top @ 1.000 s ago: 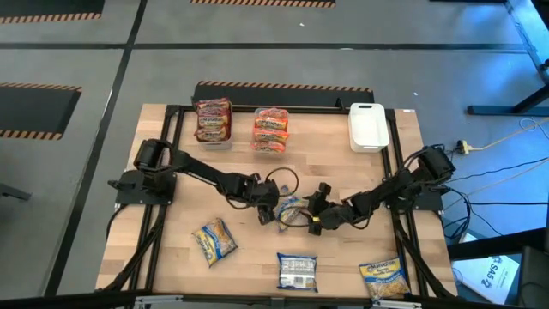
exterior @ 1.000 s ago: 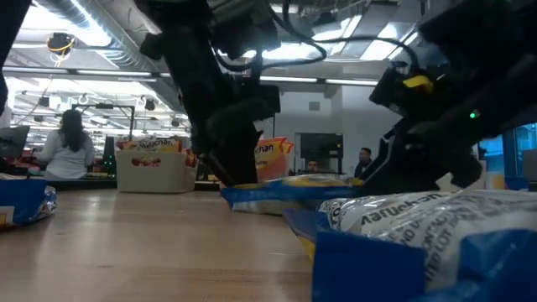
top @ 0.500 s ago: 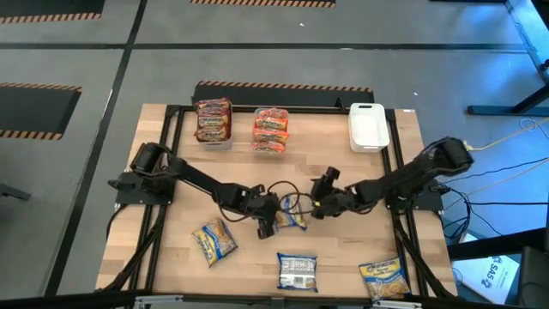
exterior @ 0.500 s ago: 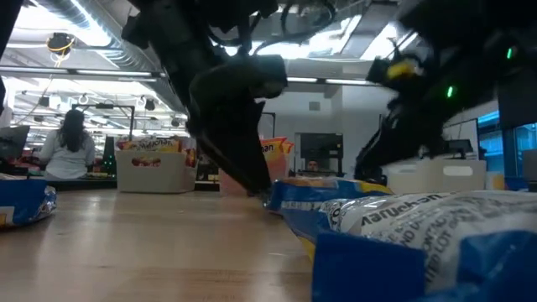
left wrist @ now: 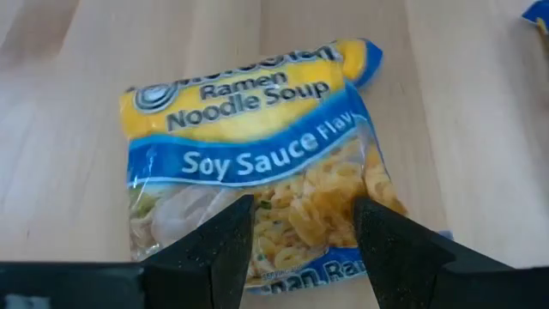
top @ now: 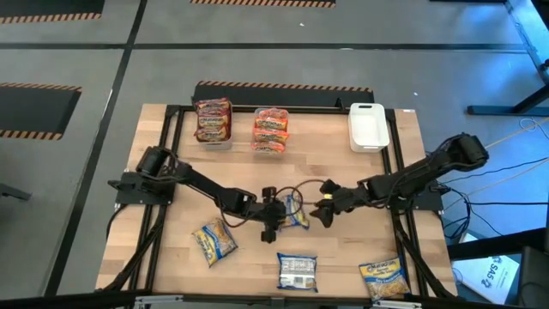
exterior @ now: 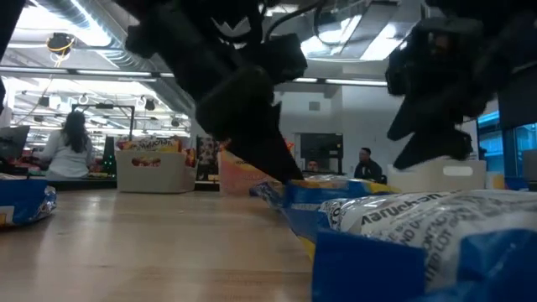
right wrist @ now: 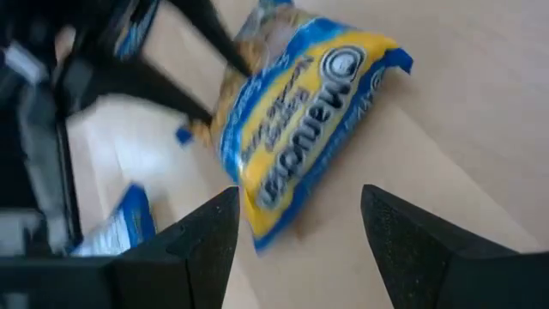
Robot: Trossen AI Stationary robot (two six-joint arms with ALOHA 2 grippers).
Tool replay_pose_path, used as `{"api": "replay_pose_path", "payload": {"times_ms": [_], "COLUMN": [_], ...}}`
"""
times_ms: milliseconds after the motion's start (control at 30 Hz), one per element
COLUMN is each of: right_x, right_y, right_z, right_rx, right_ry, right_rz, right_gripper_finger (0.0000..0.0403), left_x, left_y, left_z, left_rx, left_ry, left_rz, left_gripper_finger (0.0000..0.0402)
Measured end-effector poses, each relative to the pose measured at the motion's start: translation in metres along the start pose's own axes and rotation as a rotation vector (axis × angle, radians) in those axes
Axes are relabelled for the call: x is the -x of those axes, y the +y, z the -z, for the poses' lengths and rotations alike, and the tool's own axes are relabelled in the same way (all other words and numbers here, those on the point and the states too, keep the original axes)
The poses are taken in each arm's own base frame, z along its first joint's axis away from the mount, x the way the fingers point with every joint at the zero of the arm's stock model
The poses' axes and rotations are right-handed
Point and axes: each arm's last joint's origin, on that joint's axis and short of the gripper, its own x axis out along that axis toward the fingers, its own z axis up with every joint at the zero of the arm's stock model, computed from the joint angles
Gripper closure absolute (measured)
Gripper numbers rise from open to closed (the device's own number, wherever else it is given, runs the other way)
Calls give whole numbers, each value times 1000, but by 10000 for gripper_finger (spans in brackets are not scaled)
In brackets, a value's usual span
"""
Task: Sort Maruchan noodles
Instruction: Put the center top blue noodle into the white bin
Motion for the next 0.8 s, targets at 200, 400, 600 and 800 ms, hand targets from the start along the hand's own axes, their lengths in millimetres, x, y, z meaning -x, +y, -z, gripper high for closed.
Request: {"api": "replay_pose_path", "payload": {"times_ms": [200, 400, 600, 800], "right_x": [-22, -39, -49, -59], "right_y": [-15, -22, -28, -32], "right_z": [-2, -4, -4, -6], "right_rx": [-148, -171, -175, -186], "right_ry": [-23, 25, 27, 10], "right_rz": [-44, -80, -74, -99], "right_gripper_finger": [171, 171, 152, 105], "left_x": [-11, -9, -7, -8], "left_y": [-3, -11, -21, -28], "left_z": [8, 13, 18, 23], "left_rx": [-4, -30, -61, -71], "left_ry": [30, 38, 37, 20], "left_rz": [-26, -56, -102, -160], "left_gripper_finger": [208, 208, 208, 208]}}
